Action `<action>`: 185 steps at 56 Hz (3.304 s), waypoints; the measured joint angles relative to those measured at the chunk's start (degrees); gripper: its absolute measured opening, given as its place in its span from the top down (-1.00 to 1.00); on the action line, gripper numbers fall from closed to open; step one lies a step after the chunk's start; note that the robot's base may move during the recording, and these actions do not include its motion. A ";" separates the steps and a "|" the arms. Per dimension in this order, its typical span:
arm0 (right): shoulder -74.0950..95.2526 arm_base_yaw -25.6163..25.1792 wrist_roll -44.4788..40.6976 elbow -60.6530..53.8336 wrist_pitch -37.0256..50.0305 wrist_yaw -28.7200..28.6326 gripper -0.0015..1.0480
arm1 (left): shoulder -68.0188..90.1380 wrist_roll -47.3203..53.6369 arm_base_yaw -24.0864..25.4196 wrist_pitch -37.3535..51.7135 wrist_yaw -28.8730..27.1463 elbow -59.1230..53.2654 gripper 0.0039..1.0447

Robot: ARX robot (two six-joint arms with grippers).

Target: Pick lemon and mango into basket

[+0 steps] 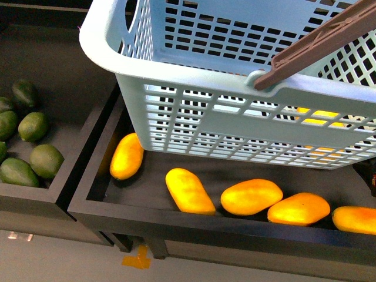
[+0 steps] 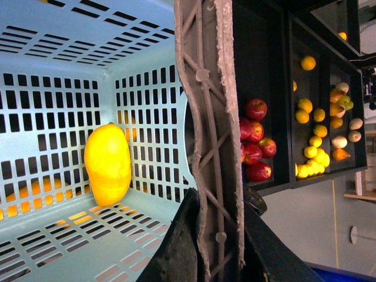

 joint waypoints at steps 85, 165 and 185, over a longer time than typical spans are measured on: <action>18.03 8.52 15.10 27.34 -9.40 0.48 -0.35 | 0.00 -0.04 0.00 0.00 0.13 0.00 0.85; -39.30 13.46 45.62 -0.68 6.12 2.38 -0.34 | 0.00 0.00 0.00 0.00 0.04 0.00 0.85; -35.80 19.19 44.28 3.04 0.81 8.79 -0.52 | 0.00 -0.04 0.00 0.00 0.20 0.00 0.85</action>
